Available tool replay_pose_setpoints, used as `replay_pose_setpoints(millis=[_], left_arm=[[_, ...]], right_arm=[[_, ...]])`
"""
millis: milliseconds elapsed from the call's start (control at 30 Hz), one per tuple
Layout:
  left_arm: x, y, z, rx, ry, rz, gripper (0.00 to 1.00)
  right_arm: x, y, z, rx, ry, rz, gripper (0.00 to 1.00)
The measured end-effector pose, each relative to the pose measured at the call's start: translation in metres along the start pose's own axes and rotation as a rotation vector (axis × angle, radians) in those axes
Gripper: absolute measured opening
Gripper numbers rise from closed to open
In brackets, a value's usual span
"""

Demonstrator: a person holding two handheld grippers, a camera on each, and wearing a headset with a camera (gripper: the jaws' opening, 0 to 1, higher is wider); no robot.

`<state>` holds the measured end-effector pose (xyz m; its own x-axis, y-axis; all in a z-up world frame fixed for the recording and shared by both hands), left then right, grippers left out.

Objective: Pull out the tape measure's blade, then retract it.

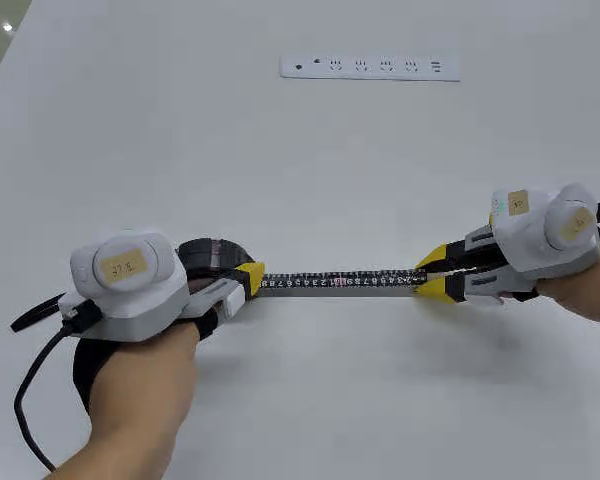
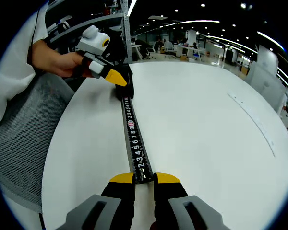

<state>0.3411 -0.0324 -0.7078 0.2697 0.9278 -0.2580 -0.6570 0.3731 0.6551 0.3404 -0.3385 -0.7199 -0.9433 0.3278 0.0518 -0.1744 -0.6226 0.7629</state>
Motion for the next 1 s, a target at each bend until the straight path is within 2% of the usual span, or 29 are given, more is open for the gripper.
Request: replay_pose_setpoints(millis=[1000], left_arm=[[0.003, -0.002, 0.0, -0.001, 0.01, -0.003, 0.59]], right_arm=[[0.011, -0.037, 0.036, -0.054, -0.005, 0.032, 0.11]])
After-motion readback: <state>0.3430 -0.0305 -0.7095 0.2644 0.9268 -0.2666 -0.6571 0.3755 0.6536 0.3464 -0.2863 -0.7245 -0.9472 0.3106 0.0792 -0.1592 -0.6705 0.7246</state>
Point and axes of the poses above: the centre of the closed fingertips' face, and the gripper's own axes: y roughly backward along the fingers, x roughly to its left, z roughly out of its top, the point moved 9 cm from there along y, roughly backward along the fingers, and after that the axes turned 2 degrees about x, right-handed, at the moved point
